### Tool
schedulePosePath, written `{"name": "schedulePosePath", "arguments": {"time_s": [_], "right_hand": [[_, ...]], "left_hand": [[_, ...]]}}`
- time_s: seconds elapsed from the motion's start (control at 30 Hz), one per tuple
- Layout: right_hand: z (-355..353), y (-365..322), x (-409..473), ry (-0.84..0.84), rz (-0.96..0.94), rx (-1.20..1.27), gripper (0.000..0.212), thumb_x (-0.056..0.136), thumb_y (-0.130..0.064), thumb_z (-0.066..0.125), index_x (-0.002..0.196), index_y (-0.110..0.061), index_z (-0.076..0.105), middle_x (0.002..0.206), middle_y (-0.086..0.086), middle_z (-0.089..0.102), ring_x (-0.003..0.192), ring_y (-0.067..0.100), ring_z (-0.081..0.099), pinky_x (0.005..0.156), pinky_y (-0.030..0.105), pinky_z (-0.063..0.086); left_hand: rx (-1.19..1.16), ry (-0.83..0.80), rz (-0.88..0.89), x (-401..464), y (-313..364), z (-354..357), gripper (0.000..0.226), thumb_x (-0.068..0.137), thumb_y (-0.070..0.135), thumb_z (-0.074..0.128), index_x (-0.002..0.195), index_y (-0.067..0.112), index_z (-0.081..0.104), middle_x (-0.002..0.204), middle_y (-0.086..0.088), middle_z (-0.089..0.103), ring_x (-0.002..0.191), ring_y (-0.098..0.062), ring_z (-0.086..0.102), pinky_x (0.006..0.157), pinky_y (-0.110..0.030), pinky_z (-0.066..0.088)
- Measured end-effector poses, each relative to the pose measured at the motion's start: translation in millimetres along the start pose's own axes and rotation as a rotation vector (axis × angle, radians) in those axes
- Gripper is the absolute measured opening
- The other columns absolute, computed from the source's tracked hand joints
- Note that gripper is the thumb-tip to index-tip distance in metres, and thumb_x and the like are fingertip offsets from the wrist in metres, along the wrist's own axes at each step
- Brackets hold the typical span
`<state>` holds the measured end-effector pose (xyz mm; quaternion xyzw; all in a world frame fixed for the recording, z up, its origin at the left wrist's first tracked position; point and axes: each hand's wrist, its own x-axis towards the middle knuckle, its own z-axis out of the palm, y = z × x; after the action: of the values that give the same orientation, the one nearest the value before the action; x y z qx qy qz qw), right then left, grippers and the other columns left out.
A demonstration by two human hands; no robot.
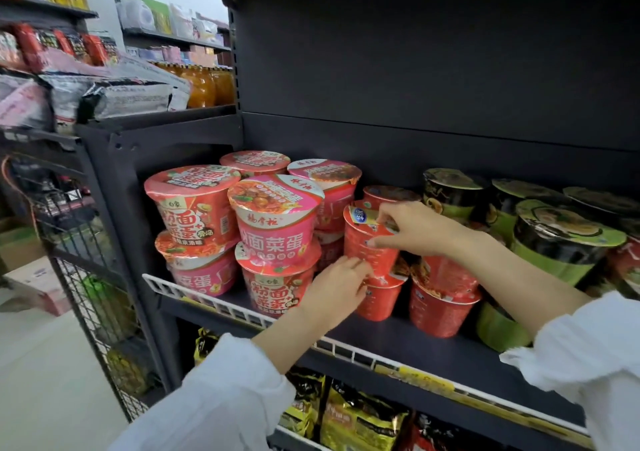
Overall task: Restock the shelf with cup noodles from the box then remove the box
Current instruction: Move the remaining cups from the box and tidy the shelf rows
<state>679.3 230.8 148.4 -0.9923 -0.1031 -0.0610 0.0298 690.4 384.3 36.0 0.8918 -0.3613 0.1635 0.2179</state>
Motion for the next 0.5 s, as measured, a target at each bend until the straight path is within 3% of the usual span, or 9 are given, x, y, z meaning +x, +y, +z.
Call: {"name": "schedulePosePath", "arguments": {"time_s": [0.07, 0.13, 0.23, 0.3, 0.33, 0.4, 0.47, 0.5], "right_hand": [[4, -4, 1, 0.054, -0.004, 0.008, 0.036, 0.085, -0.042, 0.064, 0.097, -0.010, 0.051, 0.081, -0.004, 0.048, 0.081, 0.018, 0.049, 0.067, 0.029, 0.036], [7, -5, 3, 0.038, 0.002, -0.005, 0.031, 0.087, -0.038, 0.063, 0.096, -0.013, 0.048, 0.084, -0.003, 0.050, 0.083, 0.019, 0.051, 0.068, 0.029, 0.036], [1, -9, 3, -0.070, 0.023, -0.001, 0.049, 0.090, -0.033, 0.061, 0.133, -0.014, 0.046, 0.129, 0.006, 0.055, 0.120, 0.024, 0.050, 0.095, 0.032, 0.041], [-7, -13, 1, -0.142, 0.014, -0.004, 0.058, 0.092, -0.026, 0.059, 0.145, -0.023, 0.036, 0.145, 0.002, 0.044, 0.132, 0.025, 0.040, 0.105, 0.032, 0.034], [-11, -15, 0, -0.184, 0.008, -0.008, 0.058, 0.092, -0.020, 0.058, 0.145, -0.027, 0.036, 0.147, 0.001, 0.041, 0.133, 0.024, 0.040, 0.105, 0.032, 0.033], [-17, -14, -1, -0.236, 0.023, 0.004, 0.061, 0.089, -0.007, 0.057, 0.142, -0.031, 0.039, 0.148, -0.003, 0.040, 0.131, 0.021, 0.042, 0.104, 0.032, 0.038], [-19, -13, -3, -0.217, 0.073, 0.039, 0.055, 0.087, -0.011, 0.059, 0.137, -0.030, 0.045, 0.142, -0.003, 0.046, 0.119, 0.017, 0.050, 0.096, 0.032, 0.044], [-17, -14, -4, -0.185, 0.091, 0.070, 0.046, 0.088, -0.023, 0.061, 0.132, -0.028, 0.049, 0.133, -0.002, 0.052, 0.107, 0.015, 0.052, 0.088, 0.031, 0.044]], "left_hand": [[0.005, -0.002, 0.009, -3, -10, -2, 0.023, 0.092, 0.014, 0.052, 0.115, 0.012, 0.054, 0.120, -0.001, 0.053, 0.113, -0.018, 0.048, 0.096, -0.028, 0.040], [0.051, -0.007, 0.055, -7, -20, -1, 0.028, 0.094, 0.018, 0.051, 0.122, 0.013, 0.053, 0.126, -0.001, 0.049, 0.116, -0.017, 0.048, 0.099, -0.026, 0.039], [0.133, -0.035, 0.114, -6, -22, 0, 0.026, 0.093, 0.017, 0.052, 0.116, 0.009, 0.061, 0.118, -0.005, 0.056, 0.108, -0.021, 0.055, 0.096, -0.033, 0.045], [0.111, 0.002, 0.179, -2, -22, -1, 0.022, 0.086, 0.017, 0.051, 0.088, 0.006, 0.070, 0.089, -0.007, 0.064, 0.082, -0.025, 0.063, 0.072, -0.039, 0.056], [0.096, 0.023, 0.227, -1, -23, -1, 0.026, 0.082, 0.021, 0.048, 0.077, 0.008, 0.070, 0.078, -0.005, 0.063, 0.071, -0.023, 0.063, 0.061, -0.037, 0.056], [0.100, 0.051, 0.262, -4, -23, -4, 0.022, 0.080, 0.022, 0.052, 0.073, 0.011, 0.070, 0.073, -0.003, 0.062, 0.066, -0.020, 0.062, 0.056, -0.034, 0.055], [0.030, 0.062, 0.244, -10, -25, -8, 0.010, 0.079, 0.014, 0.067, 0.086, 0.009, 0.071, 0.086, -0.005, 0.065, 0.078, -0.021, 0.064, 0.067, -0.035, 0.055], [-0.002, 0.064, 0.206, -13, -28, -6, 0.015, 0.079, 0.012, 0.070, 0.094, 0.008, 0.071, 0.094, -0.006, 0.065, 0.085, -0.022, 0.063, 0.072, -0.035, 0.053]]}}
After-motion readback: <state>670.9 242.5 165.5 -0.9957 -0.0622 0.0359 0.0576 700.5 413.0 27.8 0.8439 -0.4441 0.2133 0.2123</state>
